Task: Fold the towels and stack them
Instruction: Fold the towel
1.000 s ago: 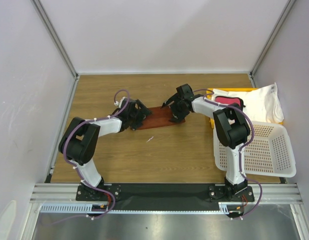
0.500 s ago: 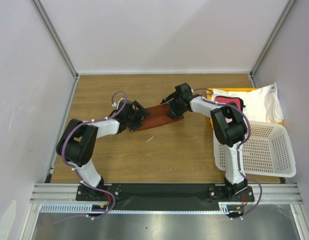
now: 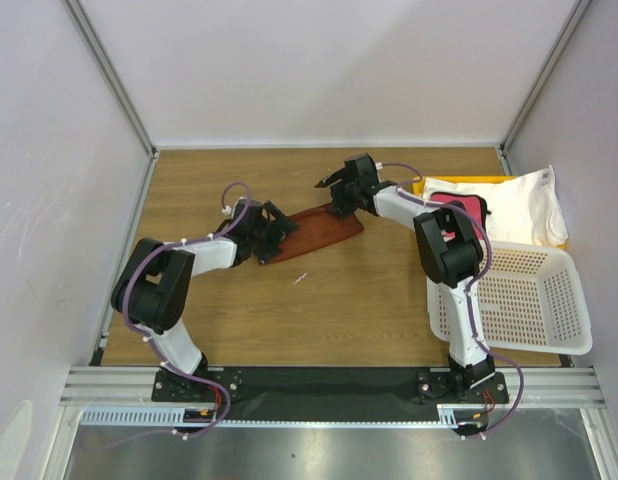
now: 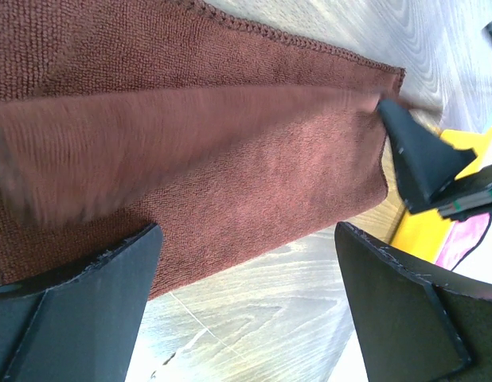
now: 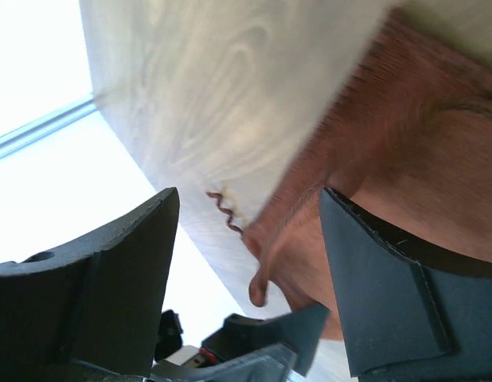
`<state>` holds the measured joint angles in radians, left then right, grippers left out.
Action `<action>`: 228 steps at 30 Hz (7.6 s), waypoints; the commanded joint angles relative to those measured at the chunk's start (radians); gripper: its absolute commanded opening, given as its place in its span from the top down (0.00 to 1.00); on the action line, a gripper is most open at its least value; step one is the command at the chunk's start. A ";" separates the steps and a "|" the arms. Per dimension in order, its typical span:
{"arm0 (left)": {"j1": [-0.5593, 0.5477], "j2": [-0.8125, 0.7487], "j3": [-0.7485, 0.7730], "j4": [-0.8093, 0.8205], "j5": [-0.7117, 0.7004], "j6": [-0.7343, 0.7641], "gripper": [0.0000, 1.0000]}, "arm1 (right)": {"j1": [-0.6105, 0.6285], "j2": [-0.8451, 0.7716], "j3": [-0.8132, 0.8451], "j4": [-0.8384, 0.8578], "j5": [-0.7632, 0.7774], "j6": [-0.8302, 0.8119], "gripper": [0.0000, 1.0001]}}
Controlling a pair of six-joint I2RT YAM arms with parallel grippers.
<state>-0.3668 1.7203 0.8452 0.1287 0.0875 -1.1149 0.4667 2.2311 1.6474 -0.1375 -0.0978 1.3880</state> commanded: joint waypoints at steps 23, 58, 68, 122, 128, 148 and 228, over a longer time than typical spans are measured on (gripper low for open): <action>0.028 -0.200 0.287 -0.497 -0.153 0.352 0.01 | -0.085 -0.122 0.226 -0.237 -0.062 -0.625 0.27; 0.172 -0.217 -0.052 -0.230 0.046 0.337 0.04 | -0.034 -0.133 0.072 -0.338 -0.141 -0.980 0.48; 0.172 -0.192 -0.081 -0.207 0.047 0.360 0.06 | -0.034 -0.125 0.103 -0.349 -0.131 -1.037 0.39; 0.172 -0.151 -0.061 -0.288 -0.084 0.401 1.00 | 0.001 -0.039 0.069 -0.329 -0.167 -1.038 0.45; 0.172 -0.231 0.012 -0.428 -0.193 0.458 1.00 | 0.042 -0.024 0.069 -0.304 -0.175 -1.032 0.48; 0.039 -0.144 0.425 -0.719 -0.273 0.491 1.00 | 0.075 -0.027 0.012 -0.231 -0.241 -0.939 0.54; -0.304 0.469 1.039 -0.877 -0.305 0.333 0.99 | -0.091 -0.126 -0.236 -0.126 -0.376 -0.949 0.84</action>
<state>-0.6628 2.1910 1.8790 -0.7864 -0.2367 -0.7696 0.3641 2.1010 1.3838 -0.2615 -0.5007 0.4675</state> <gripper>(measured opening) 0.011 0.168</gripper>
